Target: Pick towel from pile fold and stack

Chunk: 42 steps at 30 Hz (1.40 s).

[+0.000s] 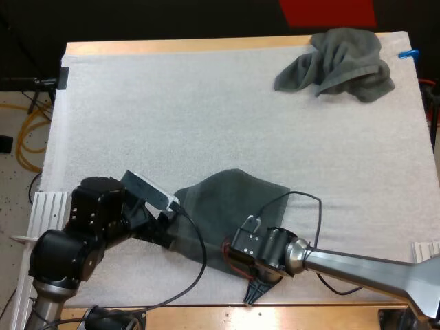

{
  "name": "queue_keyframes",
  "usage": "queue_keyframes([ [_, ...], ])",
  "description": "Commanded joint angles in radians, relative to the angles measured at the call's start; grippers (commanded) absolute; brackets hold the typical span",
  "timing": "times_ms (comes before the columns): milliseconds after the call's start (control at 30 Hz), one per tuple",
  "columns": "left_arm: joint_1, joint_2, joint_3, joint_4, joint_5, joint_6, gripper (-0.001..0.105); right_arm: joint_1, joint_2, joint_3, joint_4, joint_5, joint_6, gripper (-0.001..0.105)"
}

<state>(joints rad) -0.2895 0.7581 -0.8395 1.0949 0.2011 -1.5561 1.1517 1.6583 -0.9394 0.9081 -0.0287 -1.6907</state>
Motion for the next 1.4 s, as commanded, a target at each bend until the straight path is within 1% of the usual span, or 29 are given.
queue_keyframes([
  [0, -0.004, 0.002, 0.024, 0.003, -0.009, 0.021, 0.064, -0.011, -0.008, 0.008, -0.007, 0.029, 0.013, 0.000],
  [100, -0.009, 0.002, 0.089, 0.008, -0.009, 0.028, 0.064, -0.030, -0.008, 0.011, -0.021, 0.029, 0.013, 0.000],
  [167, -0.025, 0.002, 0.144, 0.008, -0.009, 0.048, 0.064, -0.032, -0.008, 0.011, -0.031, 0.029, 0.013, 0.000],
  [233, -0.044, 0.002, 0.172, 0.000, -0.011, 0.077, 0.064, -0.032, -0.008, 0.011, -0.034, 0.029, 0.013, 0.000],
  [300, -0.067, 0.002, 0.197, -0.009, -0.012, 0.083, 0.064, -0.032, -0.008, 0.011, -0.034, 0.029, 0.013, 0.000],
  [367, -0.091, 0.004, 0.217, -0.030, -0.032, 0.083, 0.064, -0.032, -0.008, 0.011, -0.034, 0.029, 0.013, 0.000],
  [467, -0.098, 0.035, 0.226, -0.054, -0.087, 0.089, 0.064, -0.032, -0.008, 0.011, -0.034, 0.029, 0.013, 0.000],
  [500, -0.098, 0.048, 0.226, -0.057, -0.092, 0.093, 0.064, -0.032, -0.008, 0.011, -0.034, 0.029, 0.013, 0.000],
  [567, -0.098, 0.111, 0.226, -0.065, -0.123, 0.099, 0.064, -0.032, -0.008, 0.011, -0.034, 0.029, 0.013, 0.000],
  [700, -0.098, 0.210, 0.226, -0.103, -0.152, 0.094, 0.060, -0.032, -0.008, 0.011, -0.034, 0.029, 0.013, 0.000],
  [767, -0.098, 0.265, 0.226, -0.122, -0.187, 0.093, 0.060, -0.032, -0.008, 0.011, -0.034, 0.029, 0.013, 0.000],
  [900, -0.098, 0.335, 0.226, -0.128, -0.201, 0.072, 0.059, -0.032, -0.008, 0.011, -0.034, 0.029, 0.013, 0.000],
  [1000, -0.098, 0.380, 0.226, -0.124, -0.201, 0.057, 0.049, -0.032, -0.008, 0.011, -0.034, 0.029, 0.013, 0.000],
  [1033, -0.098, 0.390, 0.226, -0.126, -0.201, 0.050, 0.042, -0.032, -0.008, 0.011, -0.034, 0.029, 0.013, 0.000],
  [1067, -0.098, 0.397, 0.226, -0.127, -0.201, 0.044, 0.032, -0.032, -0.008, 0.011, -0.034, 0.029, 0.013, 0.000],
  [1100, -0.098, 0.398, 0.226, -0.129, -0.201, 0.039, 0.026, -0.032, -0.008, 0.011, -0.034, 0.029, 0.013, 0.000],
  [1167, -0.098, 0.393, 0.221, -0.136, -0.201, 0.022, 0.001, -0.032, -0.008, 0.011, -0.032, 0.029, 0.013, 0.000],
  [1233, -0.098, 0.388, 0.205, -0.135, -0.201, 0.020, 0.000, -0.032, -0.016, 0.011, -0.030, 0.044, 0.019, 0.000],
  [1300, -0.098, 0.379, 0.183, -0.132, -0.201, 0.021, 0.000, -0.032, -0.035, 0.011, -0.029, 0.095, 0.020, 0.000],
  [1333, -0.098, 0.371, 0.166, -0.129, -0.201, 0.021, 0.000, -0.032, -0.059, 0.011, -0.025, 0.142, 0.020, 0.000],
  [1367, -0.098, 0.357, 0.140, -0.127, -0.201, 0.021, 0.000, -0.034, -0.093, 0.011, -0.019, 0.215, 0.020, 0.000],
])
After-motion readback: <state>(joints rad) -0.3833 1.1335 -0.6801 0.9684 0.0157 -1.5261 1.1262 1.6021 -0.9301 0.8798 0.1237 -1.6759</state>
